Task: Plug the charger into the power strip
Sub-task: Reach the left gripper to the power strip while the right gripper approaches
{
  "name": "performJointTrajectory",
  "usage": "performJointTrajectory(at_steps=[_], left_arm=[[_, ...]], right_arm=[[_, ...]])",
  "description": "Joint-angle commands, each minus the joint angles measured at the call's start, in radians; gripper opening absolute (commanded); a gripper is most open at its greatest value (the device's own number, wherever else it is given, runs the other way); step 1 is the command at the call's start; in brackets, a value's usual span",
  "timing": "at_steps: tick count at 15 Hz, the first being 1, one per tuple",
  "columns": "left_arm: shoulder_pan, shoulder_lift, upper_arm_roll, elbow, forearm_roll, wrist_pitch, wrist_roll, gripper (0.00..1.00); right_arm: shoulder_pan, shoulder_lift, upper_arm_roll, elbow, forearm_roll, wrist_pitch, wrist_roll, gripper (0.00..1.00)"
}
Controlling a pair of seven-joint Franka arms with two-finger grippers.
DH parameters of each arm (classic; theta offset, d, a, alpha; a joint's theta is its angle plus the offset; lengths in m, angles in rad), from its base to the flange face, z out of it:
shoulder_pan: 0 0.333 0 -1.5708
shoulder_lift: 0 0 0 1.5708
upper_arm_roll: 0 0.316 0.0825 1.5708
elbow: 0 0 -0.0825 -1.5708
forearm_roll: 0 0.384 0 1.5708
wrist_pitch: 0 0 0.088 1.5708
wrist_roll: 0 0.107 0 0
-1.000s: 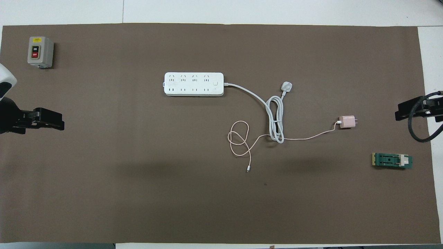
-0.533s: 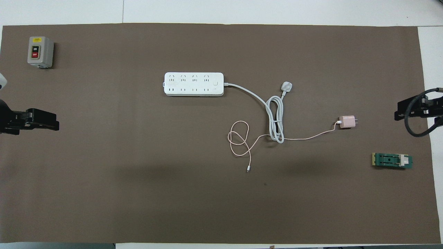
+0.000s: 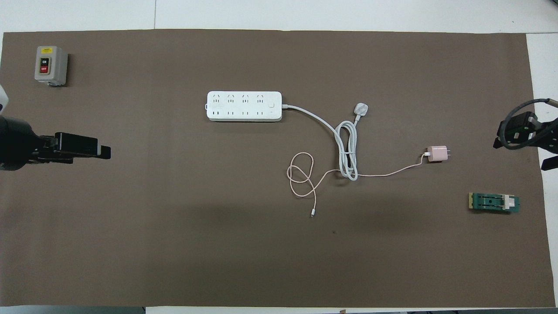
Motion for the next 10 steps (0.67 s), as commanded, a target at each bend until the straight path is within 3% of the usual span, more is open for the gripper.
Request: performJointTrajectory(at_steps=[1, 4, 10], left_arm=[[0.018, -0.007, -0.004, -0.065, -0.112, 0.052, 0.079, 1.0], [0.024, 0.005, -0.004, -0.139, -0.295, 0.093, 0.186, 1.0], [0.024, 0.134, -0.004, -0.173, -0.603, 0.087, 0.404, 1.0]], right_arm=[[-0.021, -0.023, 0.014, -0.035, 0.055, 0.043, 0.165, 1.0], [-0.079, -0.012, 0.005, -0.053, 0.113, 0.037, 0.23, 1.0], [-0.193, 0.069, 0.004, -0.055, 0.336, 0.077, 0.516, 1.0]])
